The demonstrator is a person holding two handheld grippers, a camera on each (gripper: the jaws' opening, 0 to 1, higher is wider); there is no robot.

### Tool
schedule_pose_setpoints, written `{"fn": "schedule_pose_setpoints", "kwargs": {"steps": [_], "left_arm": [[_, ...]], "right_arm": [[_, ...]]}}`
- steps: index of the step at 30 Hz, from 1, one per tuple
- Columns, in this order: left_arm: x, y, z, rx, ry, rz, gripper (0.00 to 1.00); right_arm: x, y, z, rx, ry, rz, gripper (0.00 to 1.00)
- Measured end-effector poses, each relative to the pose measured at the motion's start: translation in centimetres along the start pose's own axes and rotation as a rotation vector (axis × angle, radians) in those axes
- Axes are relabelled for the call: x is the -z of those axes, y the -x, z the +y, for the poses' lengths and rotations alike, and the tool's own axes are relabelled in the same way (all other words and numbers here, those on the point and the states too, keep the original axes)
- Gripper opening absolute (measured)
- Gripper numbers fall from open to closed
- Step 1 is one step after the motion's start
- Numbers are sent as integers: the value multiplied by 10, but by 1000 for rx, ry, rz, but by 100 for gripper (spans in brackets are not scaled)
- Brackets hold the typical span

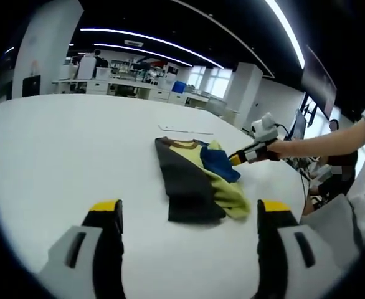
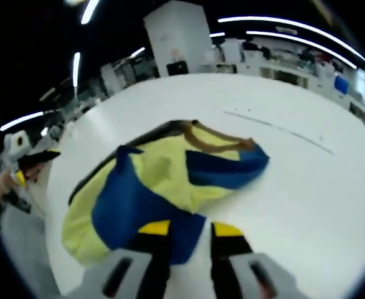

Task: Fold the garment on the visible template until the final outline fits inside the template.

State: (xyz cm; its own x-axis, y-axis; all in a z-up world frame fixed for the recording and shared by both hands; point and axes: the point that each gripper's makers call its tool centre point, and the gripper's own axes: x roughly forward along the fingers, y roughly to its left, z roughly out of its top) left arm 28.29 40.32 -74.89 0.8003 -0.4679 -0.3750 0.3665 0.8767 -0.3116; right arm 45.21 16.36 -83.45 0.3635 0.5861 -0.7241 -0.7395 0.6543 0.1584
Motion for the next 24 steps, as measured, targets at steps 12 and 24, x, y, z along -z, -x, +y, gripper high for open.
{"fn": "schedule_pose_setpoints", "kwargs": {"steps": [12, 24], "left_arm": [[7, 3, 1, -11, 14, 9, 86], [8, 0, 1, -15, 18, 11, 86]], "right_arm": [[6, -8, -1, 5, 32, 25, 13], [8, -8, -3, 15, 7, 35, 0]]}}
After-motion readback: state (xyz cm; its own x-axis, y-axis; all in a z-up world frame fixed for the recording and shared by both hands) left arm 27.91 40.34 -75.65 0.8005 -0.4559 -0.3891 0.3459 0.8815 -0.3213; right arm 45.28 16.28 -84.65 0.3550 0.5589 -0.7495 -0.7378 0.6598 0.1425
